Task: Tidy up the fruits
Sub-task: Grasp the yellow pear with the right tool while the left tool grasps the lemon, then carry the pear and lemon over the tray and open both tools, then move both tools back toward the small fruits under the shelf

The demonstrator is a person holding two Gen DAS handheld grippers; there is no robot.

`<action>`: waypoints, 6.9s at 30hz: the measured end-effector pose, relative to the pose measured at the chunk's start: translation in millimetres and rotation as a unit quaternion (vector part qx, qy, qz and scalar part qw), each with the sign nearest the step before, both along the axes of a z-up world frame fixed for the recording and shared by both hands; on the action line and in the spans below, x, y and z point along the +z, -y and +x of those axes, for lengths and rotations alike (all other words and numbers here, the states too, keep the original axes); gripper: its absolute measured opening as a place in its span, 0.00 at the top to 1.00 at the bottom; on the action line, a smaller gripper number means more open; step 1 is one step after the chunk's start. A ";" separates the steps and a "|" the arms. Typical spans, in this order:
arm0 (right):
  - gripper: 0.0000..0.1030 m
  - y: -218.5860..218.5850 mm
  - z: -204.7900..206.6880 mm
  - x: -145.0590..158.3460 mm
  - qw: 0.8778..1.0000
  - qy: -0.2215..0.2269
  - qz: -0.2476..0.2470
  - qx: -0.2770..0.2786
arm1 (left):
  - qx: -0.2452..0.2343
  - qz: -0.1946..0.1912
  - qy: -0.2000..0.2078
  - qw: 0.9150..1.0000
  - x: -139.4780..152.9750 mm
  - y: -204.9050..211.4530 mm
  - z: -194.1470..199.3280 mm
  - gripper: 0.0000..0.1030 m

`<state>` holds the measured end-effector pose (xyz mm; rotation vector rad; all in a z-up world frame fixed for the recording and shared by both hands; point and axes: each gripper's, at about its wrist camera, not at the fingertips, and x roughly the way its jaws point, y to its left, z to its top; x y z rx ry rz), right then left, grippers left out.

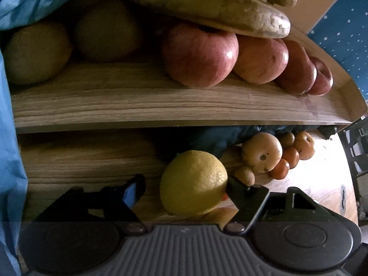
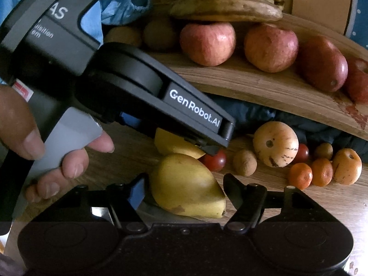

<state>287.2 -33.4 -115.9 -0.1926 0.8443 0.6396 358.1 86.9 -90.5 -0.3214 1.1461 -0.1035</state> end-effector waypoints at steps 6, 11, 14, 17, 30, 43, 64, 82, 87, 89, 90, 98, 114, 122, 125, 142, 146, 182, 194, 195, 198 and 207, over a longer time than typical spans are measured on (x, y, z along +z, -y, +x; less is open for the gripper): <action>0.33 5.2 -9.1 3.2 1.000 0.008 0.000 0.003 | 0.010 -0.032 0.001 0.999 0.4 -7.2 0.2 0.34; 0.33 4.7 -10.1 3.9 1.000 0.005 -0.001 0.003 | 0.021 -0.039 0.002 0.999 0.1 -9.0 -0.2 0.34; 0.32 4.4 -10.3 4.5 1.000 0.003 -0.002 0.002 | 0.025 -0.041 0.000 0.999 -1.1 -12.0 1.0 0.33; 0.32 3.3 -7.8 1.1 1.000 -0.004 -0.005 0.003 | 0.024 -0.037 -0.001 0.999 -1.1 -11.5 4.0 0.33; 0.35 5.8 -2.6 -1.1 1.000 -0.006 -0.004 0.003 | 0.047 -0.044 -0.003 0.998 -2.3 -15.1 -4.5 0.38; 0.39 1.7 -14.6 4.4 0.999 0.025 -0.013 0.028 | 0.085 -0.043 0.020 0.995 15.7 -30.9 -21.9 0.38; 0.40 18.2 -81.1 29.1 0.998 0.041 -0.013 0.041 | 0.056 -0.035 0.042 0.997 41.3 -21.4 -77.7 0.38; 0.41 24.6 -143.9 13.9 0.999 -0.005 -0.013 0.030 | -0.024 -0.035 0.012 0.999 23.5 1.4 -134.8 0.38; 0.41 26.5 -155.2 11.7 0.999 -0.020 -0.016 0.030 | -0.046 -0.031 0.009 0.998 22.1 12.0 -141.1 0.38; 0.41 27.3 -157.4 10.0 0.999 -0.027 -0.016 0.031 | -0.052 -0.030 0.005 0.998 20.0 16.3 -143.3 0.38; 0.41 27.4 -158.4 9.5 0.999 -0.029 -0.017 0.032 | -0.053 -0.029 0.003 0.998 19.1 18.3 -144.2 0.38; 0.42 30.6 -165.0 6.1 0.998 -0.038 -0.016 0.041 | -0.054 -0.013 -0.008 0.998 14.2 28.9 -152.0 0.38; 0.31 43.5 -179.1 9.1 0.999 -0.022 0.008 0.037 | -0.026 0.015 0.018 0.999 28.3 34.7 -166.0 0.28; 0.18 67.1 -193.5 15.9 1.000 -0.014 0.021 0.014 | -0.005 0.038 0.038 0.999 43.4 39.4 -190.6 0.19; 0.13 81.5 -195.8 21.0 0.999 -0.017 0.027 0.006 | 0.001 0.046 0.041 0.998 49.8 42.1 -203.4 0.14; 0.01 123.5 -218.9 29.6 0.997 -0.037 0.029 -0.060 | -0.010 0.116 0.037 0.992 69.6 44.9 -263.2 0.01; 0.01 126.5 -217.2 28.6 0.997 -0.042 0.021 -0.068 | -0.008 0.131 0.031 0.991 71.7 44.3 -262.2 0.00; 0.01 109.2 -114.7 39.6 0.991 -0.027 -0.014 -0.133 | -0.025 0.124 0.073 0.989 71.1 14.1 -128.1 0.00; 0.01 101.5 -83.9 50.0 0.987 0.020 -0.025 -0.160 | -0.009 0.088 0.078 0.993 61.6 21.1 -82.0 0.00; 0.01 101.0 -81.6 49.3 0.987 0.020 -0.029 -0.159 | -0.006 0.089 0.074 0.993 60.0 22.7 -78.4 0.00; 0.01 100.2 -75.2 47.2 0.987 0.021 -0.041 -0.151 | 0.004 0.093 0.063 0.994 53.8 25.5 -69.2 0.00; 0.01 95.7 -49.6 40.8 0.994 0.036 -0.046 -0.097 | 0.015 0.102 0.030 0.994 36.9 32.0 -51.3 0.00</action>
